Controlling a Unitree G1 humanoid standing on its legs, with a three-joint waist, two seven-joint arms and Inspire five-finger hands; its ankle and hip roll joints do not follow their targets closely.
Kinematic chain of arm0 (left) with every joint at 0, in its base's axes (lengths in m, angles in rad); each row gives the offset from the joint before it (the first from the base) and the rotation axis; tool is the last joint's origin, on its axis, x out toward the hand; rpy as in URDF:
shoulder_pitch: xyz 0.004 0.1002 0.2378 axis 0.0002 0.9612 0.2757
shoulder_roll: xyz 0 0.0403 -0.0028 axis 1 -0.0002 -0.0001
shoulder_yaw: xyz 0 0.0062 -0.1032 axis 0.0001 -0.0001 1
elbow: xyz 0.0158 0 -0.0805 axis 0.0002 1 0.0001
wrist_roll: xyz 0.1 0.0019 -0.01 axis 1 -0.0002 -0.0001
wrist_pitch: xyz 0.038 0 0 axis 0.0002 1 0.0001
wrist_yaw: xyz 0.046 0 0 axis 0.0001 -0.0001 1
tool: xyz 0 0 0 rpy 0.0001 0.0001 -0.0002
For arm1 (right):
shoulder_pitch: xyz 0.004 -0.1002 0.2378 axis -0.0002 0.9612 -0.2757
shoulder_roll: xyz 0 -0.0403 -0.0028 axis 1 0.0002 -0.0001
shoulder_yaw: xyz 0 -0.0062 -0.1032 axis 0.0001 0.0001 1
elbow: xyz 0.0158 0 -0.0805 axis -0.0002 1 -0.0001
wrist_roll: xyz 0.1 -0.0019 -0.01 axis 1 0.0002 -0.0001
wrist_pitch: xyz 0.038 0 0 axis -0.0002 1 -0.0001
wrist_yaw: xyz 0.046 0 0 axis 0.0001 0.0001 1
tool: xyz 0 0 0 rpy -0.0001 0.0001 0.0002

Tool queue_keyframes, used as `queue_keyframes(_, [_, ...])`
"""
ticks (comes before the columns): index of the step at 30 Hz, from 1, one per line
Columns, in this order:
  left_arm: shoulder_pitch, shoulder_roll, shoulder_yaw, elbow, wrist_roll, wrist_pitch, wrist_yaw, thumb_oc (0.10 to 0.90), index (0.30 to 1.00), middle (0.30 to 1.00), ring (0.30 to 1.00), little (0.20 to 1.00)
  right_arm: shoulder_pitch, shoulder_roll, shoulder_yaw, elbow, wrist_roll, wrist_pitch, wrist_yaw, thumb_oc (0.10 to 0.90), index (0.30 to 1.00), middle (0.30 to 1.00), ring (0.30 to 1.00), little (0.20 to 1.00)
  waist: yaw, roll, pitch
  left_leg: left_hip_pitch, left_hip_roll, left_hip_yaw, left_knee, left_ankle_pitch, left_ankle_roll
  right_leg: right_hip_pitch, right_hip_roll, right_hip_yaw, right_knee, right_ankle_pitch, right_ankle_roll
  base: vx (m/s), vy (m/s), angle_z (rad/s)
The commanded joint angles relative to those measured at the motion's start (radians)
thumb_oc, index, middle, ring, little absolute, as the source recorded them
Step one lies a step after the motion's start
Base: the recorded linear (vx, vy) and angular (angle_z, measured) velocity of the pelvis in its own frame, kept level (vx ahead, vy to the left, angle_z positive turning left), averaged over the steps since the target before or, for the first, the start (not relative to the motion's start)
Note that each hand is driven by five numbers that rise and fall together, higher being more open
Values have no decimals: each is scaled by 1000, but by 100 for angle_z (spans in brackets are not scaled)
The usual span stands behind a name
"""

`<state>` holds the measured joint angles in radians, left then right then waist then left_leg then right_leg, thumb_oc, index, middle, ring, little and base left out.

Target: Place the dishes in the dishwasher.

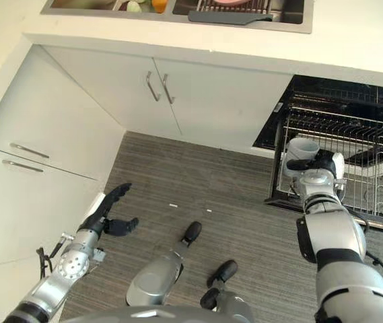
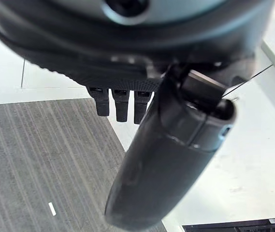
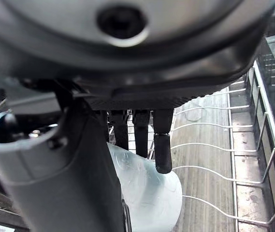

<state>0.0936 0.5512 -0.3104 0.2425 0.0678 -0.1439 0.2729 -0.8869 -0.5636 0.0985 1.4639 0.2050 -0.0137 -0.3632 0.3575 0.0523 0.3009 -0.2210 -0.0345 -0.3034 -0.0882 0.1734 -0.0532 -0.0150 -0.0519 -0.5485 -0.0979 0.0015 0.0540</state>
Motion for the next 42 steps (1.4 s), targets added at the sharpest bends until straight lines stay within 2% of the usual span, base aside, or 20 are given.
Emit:
queue_keyframes(1, [-26, 24, -6, -38, -11, -61, 16, 800, 900, 900, 900, 900, -54, -76, 111, -152, 19, -52, -41, 800, 900, 900, 900, 900, -22, -70, -17, 23, -4, 94, 13, -73, -49, 13, -63, 36, 29, -47, 57, 0, 0, 0])
queue_keyframes(3, [-26, 22, -8, -30, -9, -58, 13, 800, 900, 900, 900, 900, -56, -74, 116, -159, 19, -53, -41, 800, 900, 900, 900, 900, -24, -75, -17, 28, -1, 97, 13, -74, -49, 16, -63, 41, 27, -46, 57, -7, 6, -2])
queue_keyframes(7, [-3, -32, -15, 176, -15, -8, -40, 800, 900, 900, 900, 900, -49, -51, 140, -211, 20, -58, -4, 800, 900, 900, 900, 900, -56, -120, -43, 68, 15, 127, 13, -84, -46, 42, -56, 70, 24, -41, 57, 22, 10, -8])
queue_keyframes(11, [-5, -102, -16, 451, 17, 48, -78, 800, 900, 900, 900, 900, -26, -28, 152, -242, 8, -54, 42, 800, 900, 900, 900, 900, -97, -150, -88, 116, 27, 161, 13, -101, -38, 78, -55, 98, 24, -42, 60, 58, 28, -26])
queue_keyframes(14, [-46, -190, 10, 696, -1, 79, -74, 800, 900, 900, 900, 900, 21, -3, 133, -307, 43, -71, 60, 800, 900, 900, 900, 900, -132, -155, -123, 151, 30, 183, 12, -112, -34, 102, -55, 114, 23, -44, 59, 31, 53, -32])
queue_keyframes(16, [-77, -254, 63, 862, -42, 98, -58, 800, 900, 900, 900, 900, 95, 23, 109, -468, 81, -100, 64, 800, 900, 900, 900, 900, -166, -153, -143, 164, 33, 199, 12, -112, -29, 108, -57, 127, 23, -41, 62, 11, 70, -30])
queue_keyframes(18, [-88, -294, 141, 978, -78, 120, -46, 800, 900, 900, 900, 900, 230, 46, 86, -750, 59, -125, 50, 800, 900, 900, 900, 900, -196, -145, -156, 189, 38, 222, 13, -122, -28, 120, -53, 145, 25, -46, 59, 19, 42, -22])
queue_keyframes(19, [-88, -294, 140, 979, -78, 119, -46, 800, 900, 900, 900, 900, 235, 46, 83, -757, 57, -122, 49, 800, 900, 900, 900, 900, -196, -146, -159, 185, 36, 220, 12, -118, -27, 117, -54, 143, 24, -42, 61, 4, 27, -25])
queue_keyframes(21, [-85, -322, 226, 1063, -59, 144, -48, 800, 900, 900, 900, 900, 505, 62, -20, -1191, 76, -187, 99, 800, 900, 900, 900, 900, -230, -129, -173, 204, 43, 233, 10, -123, -28, 125, -52, 155, 25, -48, 58, 1, 7, -32])
queue_keyframes(22, [-85, -322, 226, 1063, -59, 144, -48, 800, 900, 900, 900, 900, 505, 62, -20, -1191, 76, -187, 99, 800, 900, 900, 900, 900, -230, -129, -173, 204, 43, 233, 10, -123, -28, 125, -52, 155, 25, -48, 58, 22, -5, -10])
queue_keyframes(24, [-77, -332, 229, 1086, -11, 142, -64, 800, 900, 900, 900, 900, 643, 121, -105, -1388, 163, -265, 132, 800, 900, 900, 900, 900, -239, -114, -181, 214, 45, 233, 11, -131, -30, 135, -50, 154, 27, -59, 53, 9, -13, 4])
queue_keyframes(27, [-42, -326, 251, 1056, -11, 125, -80, 800, 900, 900, 900, 900, 741, 170, -141, -1606, 318, -341, 235, 800, 900, 900, 900, 900, -232, -85, -181, 211, 46, 218, 10, -117, -38, 134, -49, 134, 33, -63, 47, -28, -62, -16])
queue_keyframes(32, [-18, -328, 277, 1024, -40, 107, -68, 800, 900, 900, 900, 900, 717, 160, -113, -1652, 344, -350, 263, 800, 900, 900, 900, 900, -212, -64, -169, 208, 44, 215, 36, -117, -42, 139, -56, 134, 25, -57, 47, -14, -30, 7])
queue_keyframes(34, [-17, -325, 299, 990, -92, 92, -43, 800, 900, 900, 900, 900, 665, 125, -86, -1684, 330, -357, 260, 800, 900, 900, 900, 900, -194, -46, -123, 123, 14, 229, 183, -127, -64, 130, -76, 135, 26, -51, 46, -143, -5, 12])
queue_keyframes(35, [-25, -325, 310, 977, -119, 86, -20, 800, 900, 900, 900, 900, 632, 95, -88, -1709, 319, -353, 253, 800, 900, 900, 900, 900, -186, -30, -91, 49, 20, 299, 282, -103, -113, 141, -84, 121, 11, -67, 42, -149, -8, 26])
queue_keyframes(36, [-26, -326, 310, 977, -119, 86, -20, 800, 900, 900, 900, 900, 630, 94, -88, -1708, 319, -353, 253, 800, 900, 900, 900, 900, -189, -30, -95, 42, 18, 297, 281, -97, -111, 135, -85, 118, 11, -63, 42, -46, 7, 47])
queue_keyframes(37, [-36, -329, 306, 979, -99, 92, -12, 800, 900, 900, 900, 900, 618, 88, -95, -1708, 316, -353, 240, 800, 900, 900, 900, 900, -196, -22, -88, 12, 101, 421, 252, -66, -98, 157, -85, 90, 11, -85, 46, 84, 63, 76])
queue_keyframes(38, [-33, -329, 306, 989, -77, 97, -7, 800, 900, 900, 900, 900, 623, 98, -98, -1716, 312, -356, 237, 800, 900, 900, 900, 900, -192, -22, -91, 11, 151, 501, 201, -39, -90, 173, -90, 70, 11, -87, 55, 215, 60, 98])
queue_keyframes(41, [-16, -334, 308, 1032, -29, 110, -8, 800, 900, 900, 900, 900, 637, 100, -98, -1729, 269, -355, 242, 800, 900, 900, 900, 900, -187, -34, -112, -15, 201, 566, 81, 10, -85, 200, -97, 30, 11, -83, 76, 226, 108, 86])
queue_keyframes(42, [-9, -334, 308, 1039, -15, 111, -5, 800, 900, 900, 900, 900, 638, 103, -105, -1735, 268, -351, 242, 800, 900, 900, 900, 900, -183, -38, -118, -32, 206, 552, 67, 20, -87, 213, -101, 30, 11, -91, 81, 143, 149, 55])
